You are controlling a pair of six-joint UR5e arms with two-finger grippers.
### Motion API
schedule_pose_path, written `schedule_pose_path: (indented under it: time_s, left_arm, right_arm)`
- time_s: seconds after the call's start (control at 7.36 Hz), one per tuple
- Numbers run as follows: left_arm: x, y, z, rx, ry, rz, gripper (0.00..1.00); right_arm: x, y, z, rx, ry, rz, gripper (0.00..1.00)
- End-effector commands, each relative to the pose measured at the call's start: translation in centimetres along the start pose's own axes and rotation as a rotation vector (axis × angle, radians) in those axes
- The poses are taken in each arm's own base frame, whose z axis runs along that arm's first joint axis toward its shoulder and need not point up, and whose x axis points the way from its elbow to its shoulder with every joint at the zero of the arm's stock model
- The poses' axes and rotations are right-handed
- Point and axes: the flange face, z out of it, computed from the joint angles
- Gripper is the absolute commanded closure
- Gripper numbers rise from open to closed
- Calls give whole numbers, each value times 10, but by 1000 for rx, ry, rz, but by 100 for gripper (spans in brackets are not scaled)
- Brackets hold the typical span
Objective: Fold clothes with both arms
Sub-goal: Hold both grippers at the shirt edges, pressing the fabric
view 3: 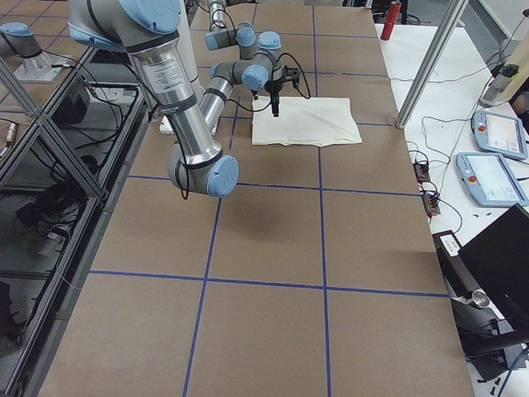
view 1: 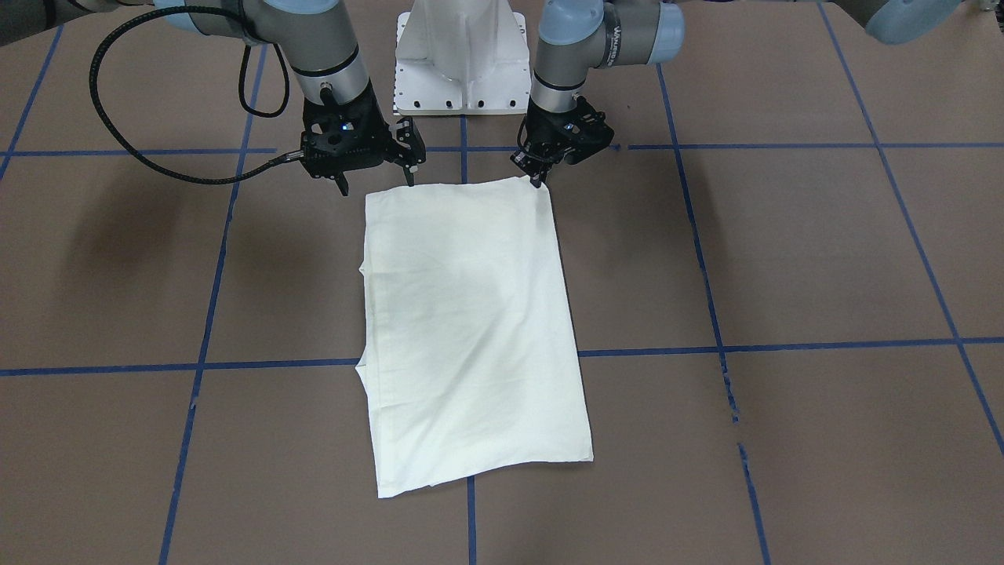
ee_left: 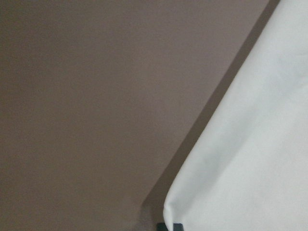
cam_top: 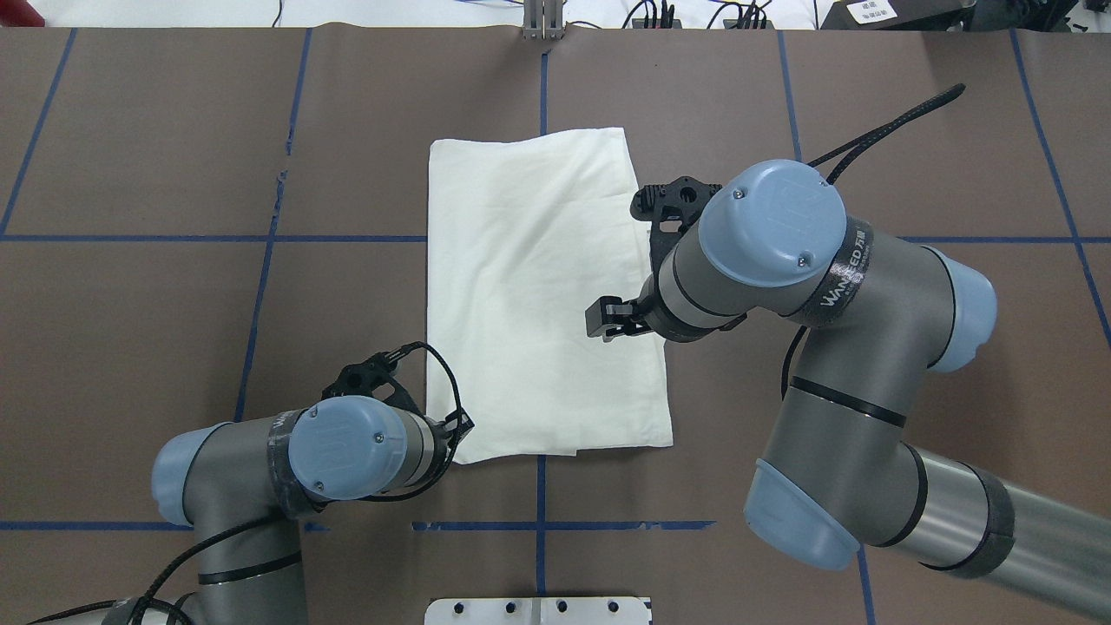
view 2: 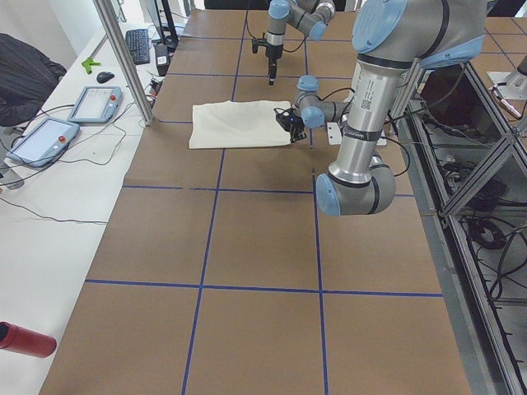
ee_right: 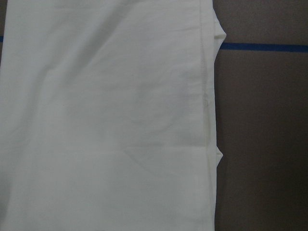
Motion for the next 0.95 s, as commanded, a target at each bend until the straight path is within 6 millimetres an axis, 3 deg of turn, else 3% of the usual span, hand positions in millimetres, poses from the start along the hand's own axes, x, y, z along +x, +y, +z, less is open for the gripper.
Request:
schedule_pose_path:
  time_s: [0.0, 0.41, 0.82]
  left_arm:
    - [1, 1, -23, -18, 36, 69, 100]
    - [1, 1, -22, -21, 37, 89, 100]
    - [0, 2, -20, -22, 33, 90, 100]
  right_arm:
    - [-4, 11, 8, -14, 5, 101, 0]
    - [-5, 51, 41, -15, 61, 444, 0]
    - [-16, 96, 79, 14, 114, 484, 0]
